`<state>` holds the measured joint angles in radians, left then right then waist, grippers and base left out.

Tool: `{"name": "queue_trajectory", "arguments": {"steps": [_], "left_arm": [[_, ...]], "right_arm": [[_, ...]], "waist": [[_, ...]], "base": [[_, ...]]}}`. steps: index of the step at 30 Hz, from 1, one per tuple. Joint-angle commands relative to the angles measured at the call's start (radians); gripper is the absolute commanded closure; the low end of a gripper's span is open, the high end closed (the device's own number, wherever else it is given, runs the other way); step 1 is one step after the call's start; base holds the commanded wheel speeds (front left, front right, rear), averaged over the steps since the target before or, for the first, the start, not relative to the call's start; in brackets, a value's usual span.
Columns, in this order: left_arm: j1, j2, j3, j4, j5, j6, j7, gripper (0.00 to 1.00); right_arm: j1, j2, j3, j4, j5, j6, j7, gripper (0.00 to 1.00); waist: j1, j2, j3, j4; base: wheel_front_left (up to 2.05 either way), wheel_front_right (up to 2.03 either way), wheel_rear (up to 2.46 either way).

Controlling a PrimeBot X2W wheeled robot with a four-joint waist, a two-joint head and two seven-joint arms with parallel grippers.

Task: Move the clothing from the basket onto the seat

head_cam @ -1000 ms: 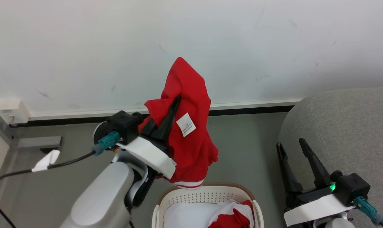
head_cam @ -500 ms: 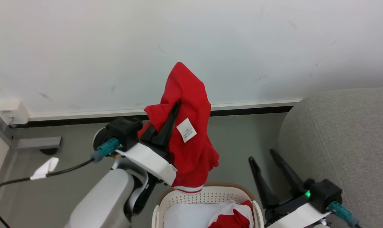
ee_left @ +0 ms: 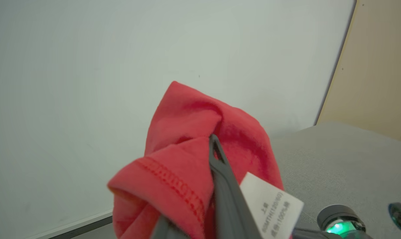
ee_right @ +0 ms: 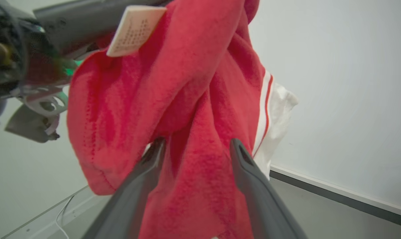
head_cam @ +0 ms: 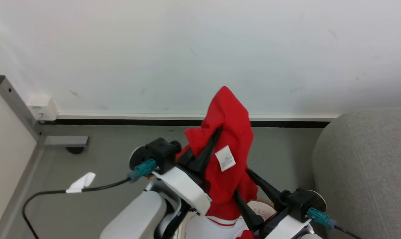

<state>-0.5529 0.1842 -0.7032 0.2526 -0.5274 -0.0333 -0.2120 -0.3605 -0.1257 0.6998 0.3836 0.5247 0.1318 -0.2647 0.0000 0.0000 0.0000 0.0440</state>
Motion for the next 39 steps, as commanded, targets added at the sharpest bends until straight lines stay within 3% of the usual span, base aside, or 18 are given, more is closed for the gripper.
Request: {"name": "queue_trajectory", "arguments": {"steps": [1,9,16,17,18,20,39], "left_arm": [[0.011,-0.005,-0.004,-0.001,-0.001,-0.005,0.000,1.00],[0.023,-0.040,-0.075,-0.013,0.004,-0.035,0.020,1.00],[0.042,-0.058,-0.126,-0.025,-0.006,-0.047,0.038,1.00],[0.044,-0.059,-0.129,-0.025,-0.007,-0.047,0.039,1.00],[0.045,-0.060,-0.132,-0.026,-0.009,-0.048,0.040,1.00],[0.047,-0.060,-0.134,-0.028,-0.012,-0.048,0.040,1.00],[0.059,-0.019,-0.083,0.011,-0.039,-0.005,0.012,0.97]], "right_arm": [[-0.015,-0.003,0.005,0.012,0.012,-0.002,0.001,0.00],[-0.067,-0.001,0.036,0.135,0.031,-0.002,0.001,0.00],[-0.075,0.001,0.043,0.160,0.029,-0.002,0.001,0.00],[-0.075,0.001,0.046,0.159,0.029,-0.002,0.001,0.15],[-0.076,0.001,0.048,0.156,0.028,-0.002,0.001,0.54],[-0.076,-0.001,0.049,0.148,0.026,-0.002,0.001,1.00],[-0.012,0.001,-0.004,0.051,0.056,-0.002,0.001,1.00]], "waist": [[0.0000,0.0000,-0.005,0.017],[0.0000,0.0000,-0.012,0.086],[0.0000,0.0000,-0.023,0.123],[0.0000,0.0000,-0.025,0.125],[0.0000,0.0000,-0.026,0.127],[0.0000,0.0000,-0.028,0.128],[0.0000,0.0000,-0.017,0.084]], "base": [[0.00,0.00,0.00],[0.00,0.00,0.00],[0.00,0.00,0.00],[0.00,0.00,0.00],[0.00,0.00,0.00],[0.00,0.00,0.00],[0.00,0.00,0.00]]}}
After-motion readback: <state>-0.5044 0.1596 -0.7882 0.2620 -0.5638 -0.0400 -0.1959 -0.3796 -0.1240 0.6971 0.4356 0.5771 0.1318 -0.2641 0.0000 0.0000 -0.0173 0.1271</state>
